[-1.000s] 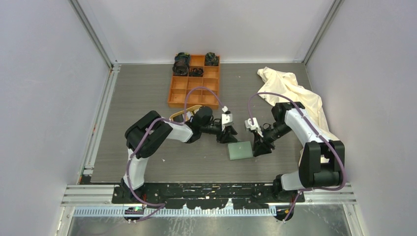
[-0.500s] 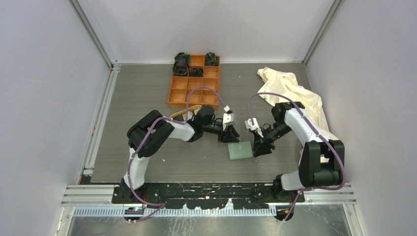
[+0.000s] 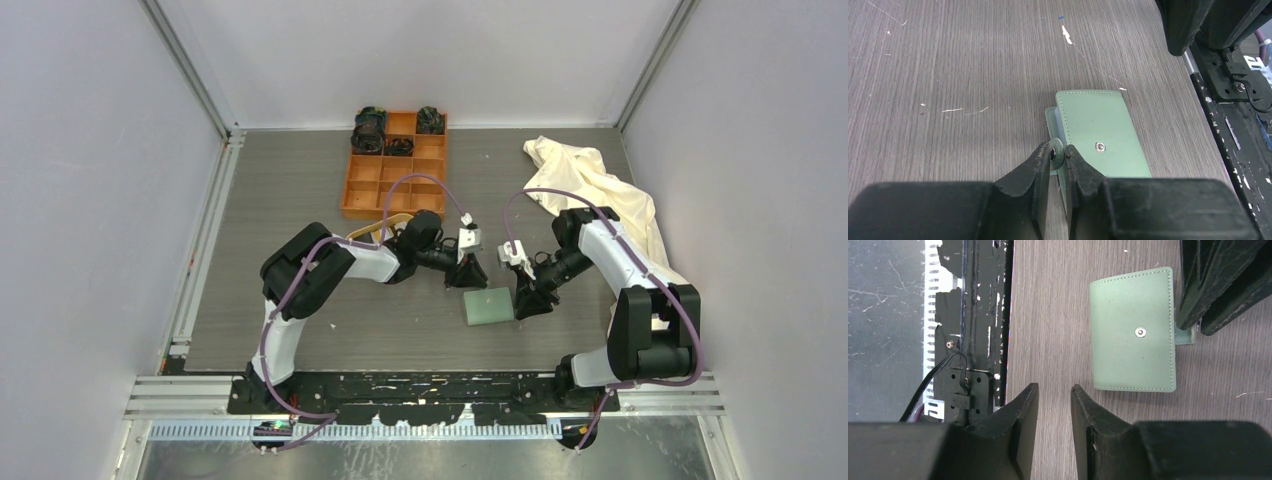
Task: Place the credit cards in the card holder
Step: Close the card holder at the center of the board.
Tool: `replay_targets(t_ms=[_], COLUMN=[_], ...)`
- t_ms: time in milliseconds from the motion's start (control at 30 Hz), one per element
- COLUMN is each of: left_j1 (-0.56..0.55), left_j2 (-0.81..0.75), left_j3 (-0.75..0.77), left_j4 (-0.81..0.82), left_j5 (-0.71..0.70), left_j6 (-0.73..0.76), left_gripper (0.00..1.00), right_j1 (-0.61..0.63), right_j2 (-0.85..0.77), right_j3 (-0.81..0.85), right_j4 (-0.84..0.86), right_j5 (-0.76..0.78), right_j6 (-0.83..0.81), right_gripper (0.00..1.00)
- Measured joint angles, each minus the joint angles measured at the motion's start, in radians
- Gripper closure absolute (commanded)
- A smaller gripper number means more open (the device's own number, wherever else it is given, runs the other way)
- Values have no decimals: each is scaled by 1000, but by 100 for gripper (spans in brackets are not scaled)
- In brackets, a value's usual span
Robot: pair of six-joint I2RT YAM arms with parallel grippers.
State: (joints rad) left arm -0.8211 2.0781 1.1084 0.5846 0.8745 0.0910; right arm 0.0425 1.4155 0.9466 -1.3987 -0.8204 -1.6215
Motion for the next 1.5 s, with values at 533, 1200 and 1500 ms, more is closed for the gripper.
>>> replay_targets(t_ms=[533, 1200, 1500], left_j1=[-3, -8, -10], left_j2=[-28, -201, -201], left_j3=[-3, -200, -186], left_j4=[-67, -101, -93], left_j5=[-142, -499, -446], left_j6=[-130, -560, -632], left_gripper=[100, 100, 100], right_j1=[0, 11, 101], right_j2=[10, -102, -116], right_j3=[2, -260, -256], right_j4=[-10, 380, 458], right_j5=[-5, 0, 60], right_j6=[-5, -130, -209], right_gripper=[64, 28, 0])
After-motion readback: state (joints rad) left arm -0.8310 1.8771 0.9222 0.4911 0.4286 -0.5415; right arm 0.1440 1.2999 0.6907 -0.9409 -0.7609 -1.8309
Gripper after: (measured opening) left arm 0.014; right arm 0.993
